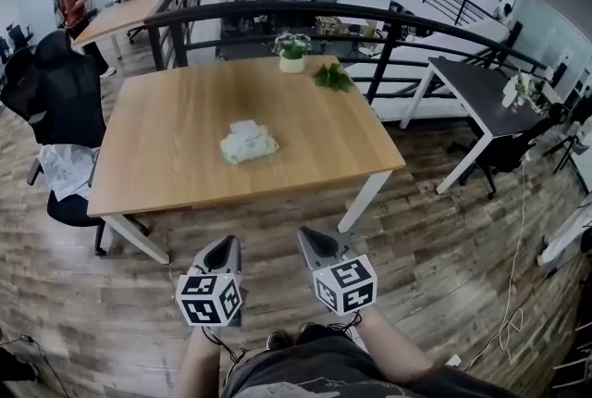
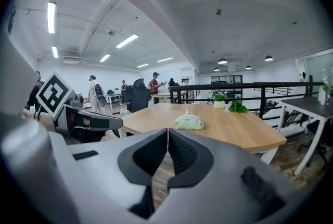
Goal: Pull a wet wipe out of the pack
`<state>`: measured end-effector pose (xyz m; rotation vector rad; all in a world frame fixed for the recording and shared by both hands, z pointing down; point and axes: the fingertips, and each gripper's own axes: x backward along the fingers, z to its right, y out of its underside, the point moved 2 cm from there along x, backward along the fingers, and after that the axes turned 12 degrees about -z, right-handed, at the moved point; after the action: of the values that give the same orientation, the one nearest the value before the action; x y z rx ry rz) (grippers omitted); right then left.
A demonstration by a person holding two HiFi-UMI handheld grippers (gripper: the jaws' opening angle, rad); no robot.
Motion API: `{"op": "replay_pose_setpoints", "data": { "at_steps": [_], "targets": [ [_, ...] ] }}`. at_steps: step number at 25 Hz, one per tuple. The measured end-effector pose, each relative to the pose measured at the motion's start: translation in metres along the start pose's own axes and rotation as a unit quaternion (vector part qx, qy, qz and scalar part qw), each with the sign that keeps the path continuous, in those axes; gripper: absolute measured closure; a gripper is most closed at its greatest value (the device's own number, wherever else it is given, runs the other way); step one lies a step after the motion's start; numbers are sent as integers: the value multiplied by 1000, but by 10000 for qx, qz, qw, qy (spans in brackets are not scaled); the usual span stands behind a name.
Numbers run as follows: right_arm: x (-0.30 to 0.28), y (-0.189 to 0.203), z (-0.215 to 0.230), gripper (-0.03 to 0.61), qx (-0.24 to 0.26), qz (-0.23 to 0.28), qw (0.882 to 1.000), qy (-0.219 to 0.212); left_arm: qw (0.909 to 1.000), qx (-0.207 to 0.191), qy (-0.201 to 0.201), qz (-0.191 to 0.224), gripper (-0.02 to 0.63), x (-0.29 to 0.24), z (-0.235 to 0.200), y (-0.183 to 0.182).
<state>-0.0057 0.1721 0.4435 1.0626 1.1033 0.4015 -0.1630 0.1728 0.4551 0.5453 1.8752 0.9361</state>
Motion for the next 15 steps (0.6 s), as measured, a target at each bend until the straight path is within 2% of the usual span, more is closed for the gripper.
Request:
{"op": "replay_pose_setpoints", "data": {
  "at_steps": [7, 11, 15],
  "targets": [
    [-15, 4, 11, 554, -209, -100, 9996, 134, 9999, 8, 21, -103, 588, -11, -12, 1],
    [-26, -3, 22, 554, -110, -110, 9997, 163, 10000, 4, 46, -86, 588, -22, -14, -8],
    [-47, -6, 42, 554, -226, -139, 9996, 140, 9999, 53, -23, -92, 588, -42, -22, -19]
  ]
}}
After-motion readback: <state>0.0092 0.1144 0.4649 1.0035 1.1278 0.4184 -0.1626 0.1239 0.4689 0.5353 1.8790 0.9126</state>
